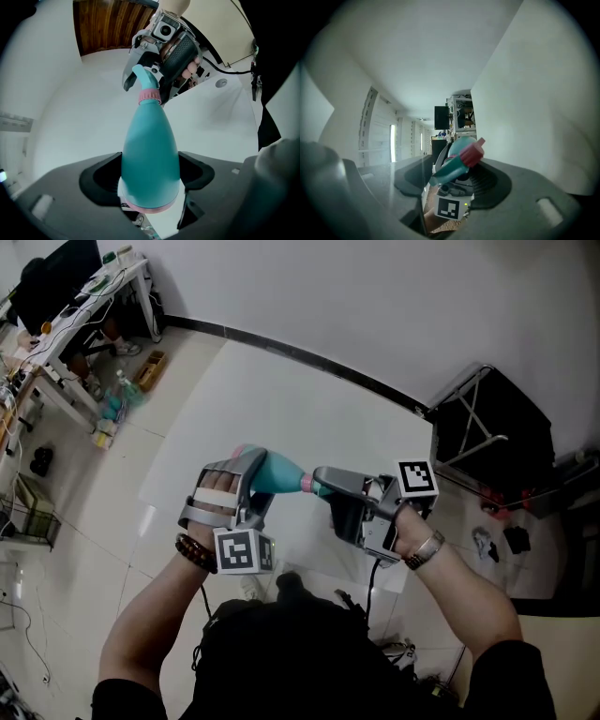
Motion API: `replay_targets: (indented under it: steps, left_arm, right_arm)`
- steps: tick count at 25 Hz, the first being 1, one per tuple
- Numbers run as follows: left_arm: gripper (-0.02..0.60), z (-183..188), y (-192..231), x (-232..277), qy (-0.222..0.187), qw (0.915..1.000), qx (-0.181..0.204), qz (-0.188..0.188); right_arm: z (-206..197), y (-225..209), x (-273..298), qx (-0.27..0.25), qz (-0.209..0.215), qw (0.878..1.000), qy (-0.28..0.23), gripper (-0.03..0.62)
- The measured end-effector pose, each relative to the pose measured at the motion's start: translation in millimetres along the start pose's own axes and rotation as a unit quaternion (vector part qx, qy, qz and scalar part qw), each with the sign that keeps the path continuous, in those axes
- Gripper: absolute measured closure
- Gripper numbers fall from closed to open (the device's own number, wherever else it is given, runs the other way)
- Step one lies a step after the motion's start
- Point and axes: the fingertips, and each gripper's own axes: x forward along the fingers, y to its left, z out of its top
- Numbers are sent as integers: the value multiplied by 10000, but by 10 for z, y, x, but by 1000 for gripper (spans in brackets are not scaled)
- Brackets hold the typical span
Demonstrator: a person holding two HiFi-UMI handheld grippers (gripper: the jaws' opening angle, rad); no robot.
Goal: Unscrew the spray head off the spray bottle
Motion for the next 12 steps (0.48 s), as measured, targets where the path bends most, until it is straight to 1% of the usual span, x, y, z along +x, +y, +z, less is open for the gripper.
replay_targets:
  steps: [3,5,8,12]
  left_arm:
    - [195,89,-17,22,-31,9999,99,-30]
    - [195,127,-31,37,-23,9999,126,-65]
    - [195,122,-54,38,11,9999,119,-107]
    - [195,116,-138,24,30,9997,167,-197]
  right_arm:
    - [-31,-15,37,-110,-154,9997,146,364]
    - [-47,-50,42,-253,-365,9987,258,366]
    - [-79,-126,26,-545,-699,9952,408,442]
    - [-122,-205,-13,-1010,-1076,9872,613,459]
